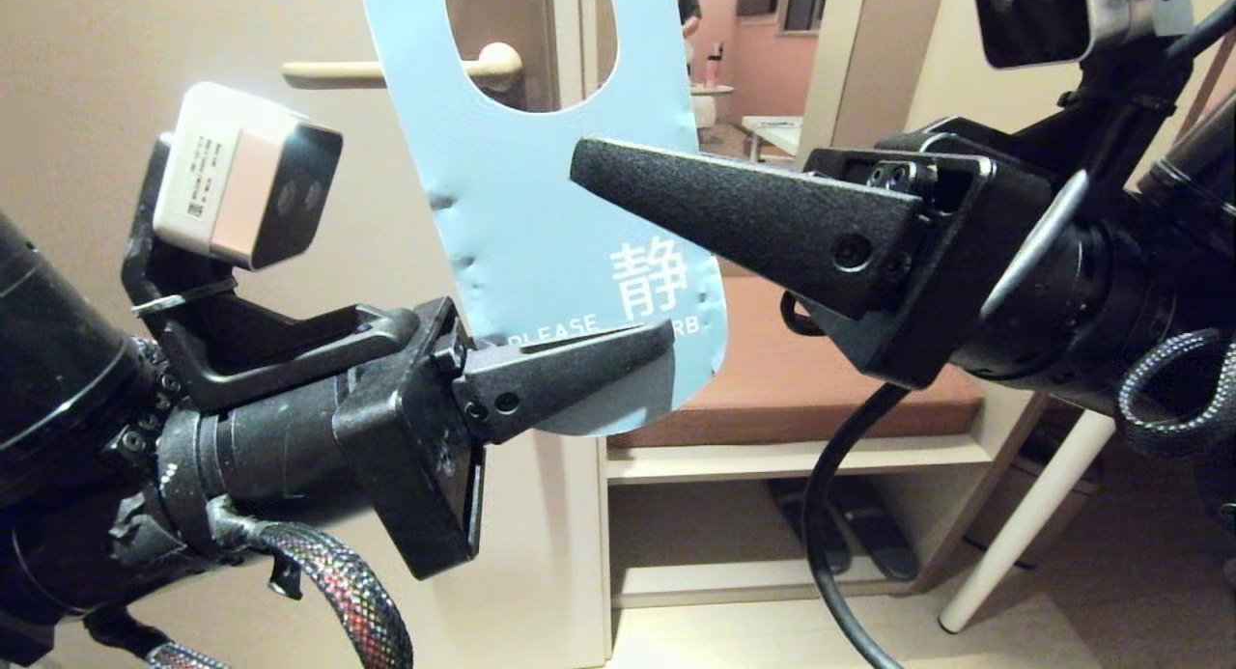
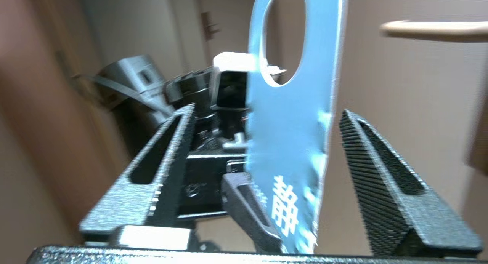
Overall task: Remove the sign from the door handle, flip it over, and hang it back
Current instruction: Hand it to the other hand
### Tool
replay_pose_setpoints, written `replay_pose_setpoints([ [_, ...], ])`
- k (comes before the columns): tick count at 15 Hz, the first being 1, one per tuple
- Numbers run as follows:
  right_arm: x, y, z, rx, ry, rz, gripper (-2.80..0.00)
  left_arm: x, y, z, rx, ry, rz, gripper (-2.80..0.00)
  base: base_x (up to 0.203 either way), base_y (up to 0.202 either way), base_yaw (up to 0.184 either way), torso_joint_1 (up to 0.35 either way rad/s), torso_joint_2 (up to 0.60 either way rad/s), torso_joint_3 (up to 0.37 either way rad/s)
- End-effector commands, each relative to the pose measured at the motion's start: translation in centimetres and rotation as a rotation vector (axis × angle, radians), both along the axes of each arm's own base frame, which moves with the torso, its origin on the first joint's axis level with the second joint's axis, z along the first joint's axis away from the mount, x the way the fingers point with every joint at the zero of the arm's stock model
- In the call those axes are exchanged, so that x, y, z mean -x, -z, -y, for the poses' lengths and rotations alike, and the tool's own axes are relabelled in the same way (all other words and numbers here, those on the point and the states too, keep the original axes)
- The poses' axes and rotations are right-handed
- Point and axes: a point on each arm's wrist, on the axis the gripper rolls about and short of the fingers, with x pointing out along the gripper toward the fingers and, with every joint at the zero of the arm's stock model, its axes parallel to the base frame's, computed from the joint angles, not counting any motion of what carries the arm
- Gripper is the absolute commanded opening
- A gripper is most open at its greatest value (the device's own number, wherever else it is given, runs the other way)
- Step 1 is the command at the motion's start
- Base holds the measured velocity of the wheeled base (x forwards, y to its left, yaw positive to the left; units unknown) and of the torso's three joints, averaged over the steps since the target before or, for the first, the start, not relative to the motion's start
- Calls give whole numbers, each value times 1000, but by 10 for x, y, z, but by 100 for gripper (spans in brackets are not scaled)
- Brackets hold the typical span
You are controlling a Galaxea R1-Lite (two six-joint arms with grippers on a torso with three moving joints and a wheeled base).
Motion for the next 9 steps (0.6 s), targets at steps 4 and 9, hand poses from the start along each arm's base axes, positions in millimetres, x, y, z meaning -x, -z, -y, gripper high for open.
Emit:
replay_pose_setpoints([
  [4, 4, 0, 6, -9, 28, -7, 0, 0, 6, -19, -8, -59, -7, -280, 0, 0, 0, 0, 0, 0],
  [9, 9, -4, 23, -28, 94, -1, 0, 0, 11, -40, -14, -140, -6, -280, 0, 0, 0, 0, 0, 0],
])
